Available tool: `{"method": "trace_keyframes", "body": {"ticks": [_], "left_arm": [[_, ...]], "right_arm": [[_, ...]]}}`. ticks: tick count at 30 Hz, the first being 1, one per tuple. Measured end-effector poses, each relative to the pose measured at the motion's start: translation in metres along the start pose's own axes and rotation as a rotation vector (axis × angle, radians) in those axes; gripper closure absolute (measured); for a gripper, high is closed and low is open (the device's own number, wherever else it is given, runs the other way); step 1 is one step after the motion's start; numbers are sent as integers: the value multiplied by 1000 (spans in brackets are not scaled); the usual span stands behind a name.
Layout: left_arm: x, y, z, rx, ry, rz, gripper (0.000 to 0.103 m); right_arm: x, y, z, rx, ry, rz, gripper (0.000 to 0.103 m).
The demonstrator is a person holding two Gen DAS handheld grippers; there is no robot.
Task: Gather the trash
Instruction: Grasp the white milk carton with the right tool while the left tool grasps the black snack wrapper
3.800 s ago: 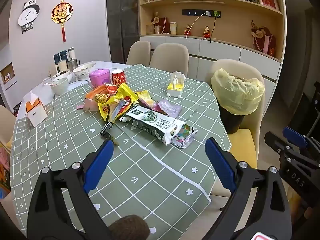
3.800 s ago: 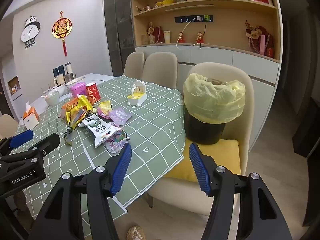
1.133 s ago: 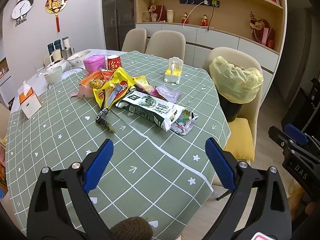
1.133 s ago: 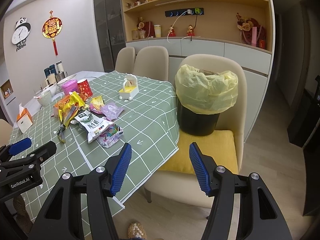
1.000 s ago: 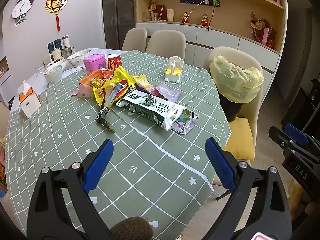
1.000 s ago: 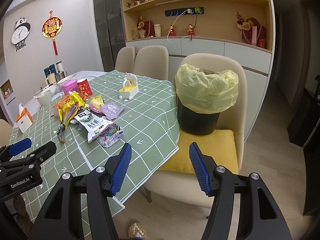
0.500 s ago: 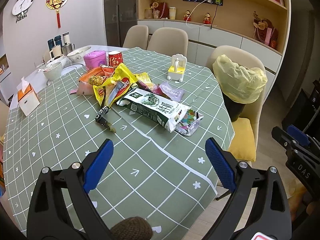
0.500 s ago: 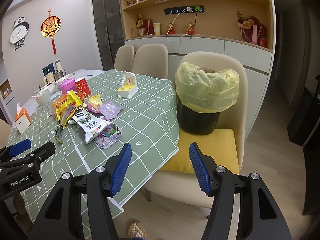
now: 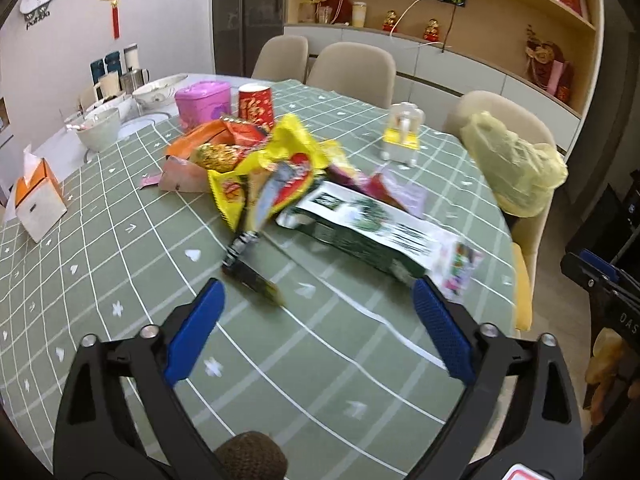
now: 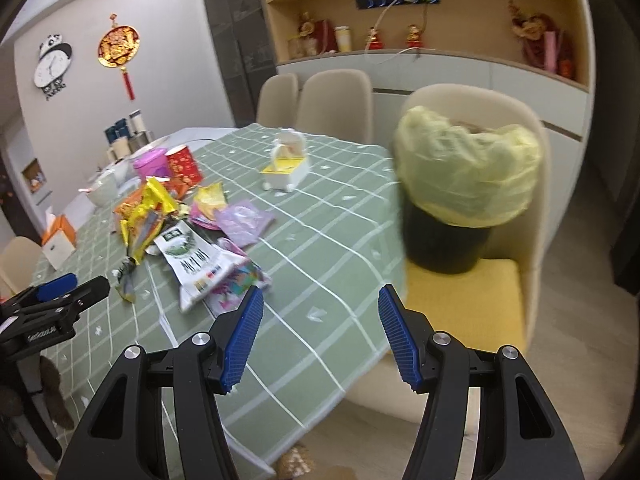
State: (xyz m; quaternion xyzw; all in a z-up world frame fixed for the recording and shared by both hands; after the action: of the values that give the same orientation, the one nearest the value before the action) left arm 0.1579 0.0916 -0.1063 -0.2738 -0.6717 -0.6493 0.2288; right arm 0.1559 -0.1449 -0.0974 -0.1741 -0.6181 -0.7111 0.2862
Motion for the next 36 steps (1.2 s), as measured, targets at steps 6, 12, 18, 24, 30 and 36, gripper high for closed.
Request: {"method": "trace_keyframes", "body": {"ticks": [6, 12, 18, 24, 30, 36], "left_arm": [[-27, 17, 35, 29, -14, 55, 9], [-47, 34, 72, 117, -38, 99, 21], [-58, 28, 99, 200, -68, 126, 27], [-64, 6, 97, 203, -87, 205, 31], [-69, 6, 85, 201, -54, 223, 38], [-87, 6, 82, 293, 32, 243, 52]], "right_arm": [[-45, 6, 47, 98, 137, 109, 46], [-85, 19, 110, 297, 265, 177, 52], [-132, 24, 160, 492, 337, 256, 52], [-166, 11, 176, 632, 371, 361, 55], [-137, 49, 159, 511, 460, 288, 57], [-122, 78, 139, 470, 528, 262, 57]]}}
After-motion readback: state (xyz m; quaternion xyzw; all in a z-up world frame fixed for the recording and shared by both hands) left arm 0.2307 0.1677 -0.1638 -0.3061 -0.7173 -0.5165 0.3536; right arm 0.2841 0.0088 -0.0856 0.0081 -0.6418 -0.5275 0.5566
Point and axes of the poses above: each gripper's, at about its wrist camera, not at the fingertips, and x roughly against the way its jaws point, z to its left, y to its top, the point moved 8 cm from there along -x, roughly the way its jaws point, and after that the axes turned 3 degrees about -z, right-handed, at the moved point
